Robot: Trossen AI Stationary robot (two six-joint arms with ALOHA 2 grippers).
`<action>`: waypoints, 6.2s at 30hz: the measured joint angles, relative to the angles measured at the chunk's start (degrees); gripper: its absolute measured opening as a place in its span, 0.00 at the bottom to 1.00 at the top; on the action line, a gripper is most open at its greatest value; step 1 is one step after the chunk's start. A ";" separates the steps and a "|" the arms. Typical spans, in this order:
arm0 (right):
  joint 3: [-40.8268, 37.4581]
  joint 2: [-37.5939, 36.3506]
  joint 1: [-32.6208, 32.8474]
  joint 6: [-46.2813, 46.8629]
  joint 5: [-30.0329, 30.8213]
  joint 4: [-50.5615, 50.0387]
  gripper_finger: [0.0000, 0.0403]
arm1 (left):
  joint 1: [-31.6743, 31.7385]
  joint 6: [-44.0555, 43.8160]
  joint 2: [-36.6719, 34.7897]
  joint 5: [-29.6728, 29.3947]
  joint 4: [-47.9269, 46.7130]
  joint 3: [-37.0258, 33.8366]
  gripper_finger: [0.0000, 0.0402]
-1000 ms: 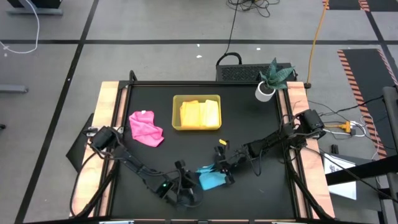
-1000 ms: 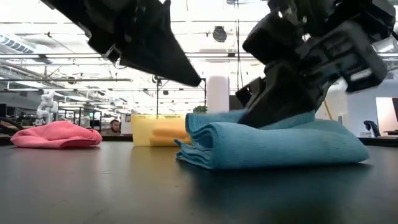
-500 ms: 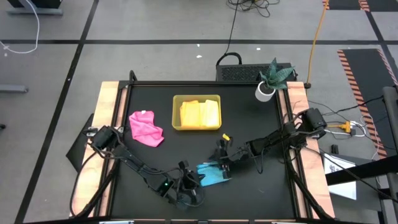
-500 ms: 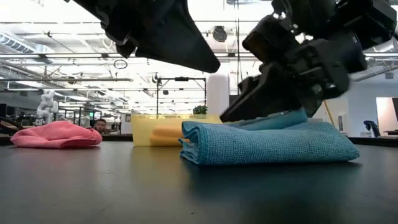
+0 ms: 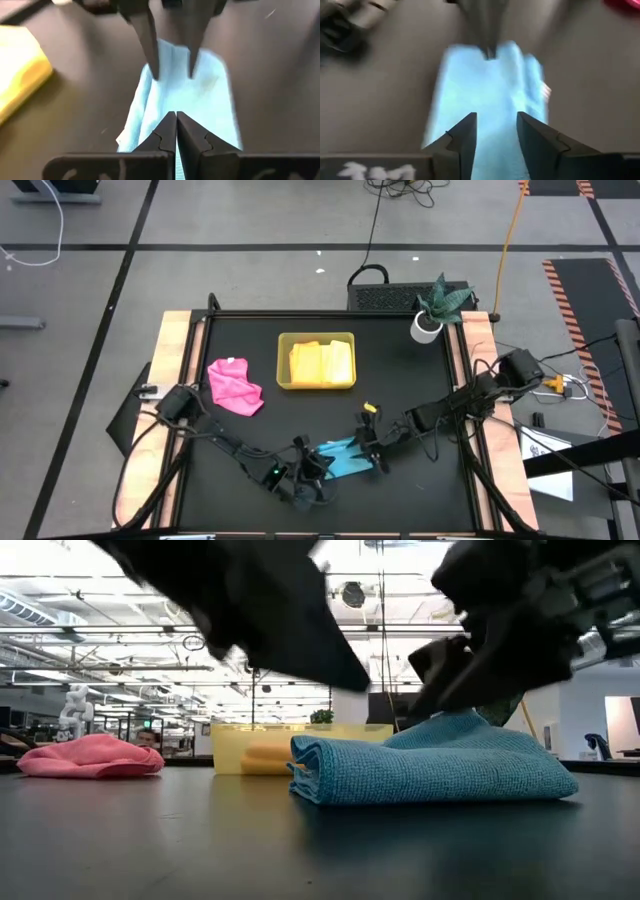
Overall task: Fold microfiber towels
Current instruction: Fold the blue microfiber cloth
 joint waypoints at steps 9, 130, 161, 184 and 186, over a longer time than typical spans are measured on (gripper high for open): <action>-8.39 0.33 -1.18 7.49 11.47 6.76 0.15 | 4.64 -12.67 2.47 1.49 -6.41 0.00 0.01; -1.29 1.52 -1.93 -8.85 3.01 6.86 0.01 | 10.36 8.11 -2.86 18.26 21.39 -14.64 0.02; -1.29 6.73 -4.59 -4.17 2.99 9.89 0.01 | 8.53 7.74 -5.33 18.04 17.28 -14.67 0.06; -1.25 3.74 -3.08 -4.78 2.94 11.28 0.01 | 10.77 10.75 1.42 21.16 23.87 -14.62 0.02; -1.25 3.98 -3.55 -4.62 2.92 10.42 0.01 | 10.78 11.57 1.47 21.89 24.57 -14.62 0.03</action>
